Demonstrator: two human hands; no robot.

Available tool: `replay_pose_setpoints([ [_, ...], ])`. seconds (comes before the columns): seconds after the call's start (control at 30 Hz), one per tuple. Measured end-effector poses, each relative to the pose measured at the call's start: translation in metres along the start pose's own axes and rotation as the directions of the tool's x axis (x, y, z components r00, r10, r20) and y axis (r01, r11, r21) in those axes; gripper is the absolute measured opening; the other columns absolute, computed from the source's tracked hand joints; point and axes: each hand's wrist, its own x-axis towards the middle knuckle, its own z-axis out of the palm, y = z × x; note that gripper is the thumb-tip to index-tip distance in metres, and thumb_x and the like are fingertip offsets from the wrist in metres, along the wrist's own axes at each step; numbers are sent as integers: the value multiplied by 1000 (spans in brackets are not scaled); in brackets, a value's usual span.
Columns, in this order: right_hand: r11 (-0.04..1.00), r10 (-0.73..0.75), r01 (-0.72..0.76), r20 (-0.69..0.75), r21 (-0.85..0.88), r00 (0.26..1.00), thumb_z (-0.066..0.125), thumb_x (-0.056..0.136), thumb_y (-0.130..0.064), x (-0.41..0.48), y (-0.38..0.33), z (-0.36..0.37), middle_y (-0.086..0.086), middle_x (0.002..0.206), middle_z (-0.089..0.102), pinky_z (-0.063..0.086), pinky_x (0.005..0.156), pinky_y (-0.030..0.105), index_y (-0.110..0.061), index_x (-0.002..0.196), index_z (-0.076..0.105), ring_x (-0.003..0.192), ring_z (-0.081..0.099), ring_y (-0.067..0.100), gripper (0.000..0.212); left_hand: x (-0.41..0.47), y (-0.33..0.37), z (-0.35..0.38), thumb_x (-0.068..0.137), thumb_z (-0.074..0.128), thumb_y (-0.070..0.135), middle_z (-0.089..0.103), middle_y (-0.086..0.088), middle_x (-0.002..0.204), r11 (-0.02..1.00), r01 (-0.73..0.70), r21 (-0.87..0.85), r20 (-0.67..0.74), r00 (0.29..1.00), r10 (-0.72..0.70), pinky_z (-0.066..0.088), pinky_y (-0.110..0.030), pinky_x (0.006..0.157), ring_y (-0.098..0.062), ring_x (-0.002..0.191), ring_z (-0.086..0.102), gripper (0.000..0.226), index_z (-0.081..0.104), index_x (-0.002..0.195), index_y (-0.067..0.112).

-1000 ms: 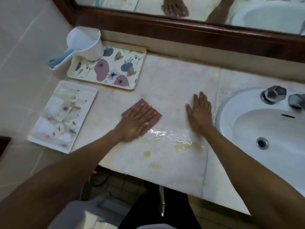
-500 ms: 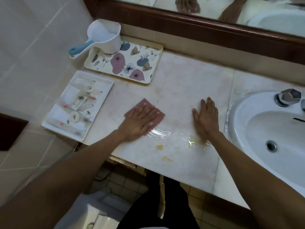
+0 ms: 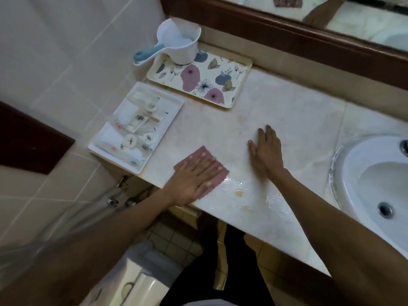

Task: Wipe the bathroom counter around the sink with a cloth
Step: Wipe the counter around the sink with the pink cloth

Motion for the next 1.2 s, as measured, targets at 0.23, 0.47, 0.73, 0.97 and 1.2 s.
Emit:
replay_pose_setpoints([
  [0.23,996,-78,80,47,-30,996,38,101,-38,0,-28,8,25,155,26,27,113,52,-3,141,38,143,26,40,54,34,-60,-12,106,24,42,24,-4,166,883,464,-71,-89,878,-469,12,-53,124,-32,155,11,56,27,158,25],
  [0.47,989,-145,145,41,-19,989,39,102,-35,-4,-47,12,25,156,26,25,115,51,-2,144,37,143,26,40,53,7,18,-1,105,29,44,26,3,165,931,349,-102,-80,930,-358,10,-51,124,-26,156,12,55,29,158,29],
  [0.73,985,-171,172,32,-24,985,33,102,-38,-17,-51,23,20,157,25,23,116,51,-5,146,33,145,23,37,55,-47,-59,-9,105,31,42,24,-1,165,944,331,13,-88,941,-328,15,-46,125,-27,156,10,55,29,158,26],
  [0.97,975,-222,222,60,6,973,37,102,-38,-25,-24,15,12,161,22,20,119,46,-16,151,30,148,21,31,53,-18,-18,-4,104,22,46,17,-1,168,820,566,-87,-48,820,-571,4,-52,125,-24,157,2,61,20,160,23],
  [1.2,975,-221,220,84,16,972,37,103,-38,-37,-6,6,12,161,22,21,119,47,-16,150,33,148,20,31,52,-27,52,1,104,25,55,-1,6,170,990,109,-88,75,992,-103,-7,-48,124,-19,156,-8,62,7,160,36],
])
